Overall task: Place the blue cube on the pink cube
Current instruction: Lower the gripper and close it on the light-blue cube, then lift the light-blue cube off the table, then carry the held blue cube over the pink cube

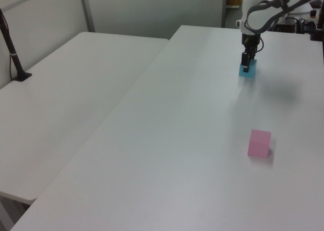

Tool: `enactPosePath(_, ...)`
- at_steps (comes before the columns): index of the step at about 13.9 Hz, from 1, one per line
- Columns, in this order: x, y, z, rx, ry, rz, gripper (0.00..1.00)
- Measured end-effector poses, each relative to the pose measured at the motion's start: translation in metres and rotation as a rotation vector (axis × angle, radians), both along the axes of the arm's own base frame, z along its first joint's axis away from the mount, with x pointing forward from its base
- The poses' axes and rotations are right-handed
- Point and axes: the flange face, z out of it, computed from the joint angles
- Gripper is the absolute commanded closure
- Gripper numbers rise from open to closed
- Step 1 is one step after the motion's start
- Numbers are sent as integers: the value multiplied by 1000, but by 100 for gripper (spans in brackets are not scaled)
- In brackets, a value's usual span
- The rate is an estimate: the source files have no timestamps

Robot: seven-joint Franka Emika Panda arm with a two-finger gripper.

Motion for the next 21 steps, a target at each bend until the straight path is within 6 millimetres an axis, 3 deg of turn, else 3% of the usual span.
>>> enactPosePath(2,0,0,1,0,-1,0,73)
enactPosePath(4,1,0,2,-1,-3,0,74)
enactPosePath(7,8,-3,30,-16,-33,1,73)
enactPosePath(8,9,-4,47,-12,-17,0,73)
enactPosePath(10,12,-7,115,-4,15,-11,73)
enactPosePath(14,6,-6,227,-6,15,-26,71)
enactPosePath(15,1,-4,246,-2,27,-29,71)
enactPosePath(17,-1,-2,261,-1,28,-30,69)
enactPosePath(19,7,19,263,5,20,3,69)
enactPosePath(21,24,76,268,20,3,29,69)
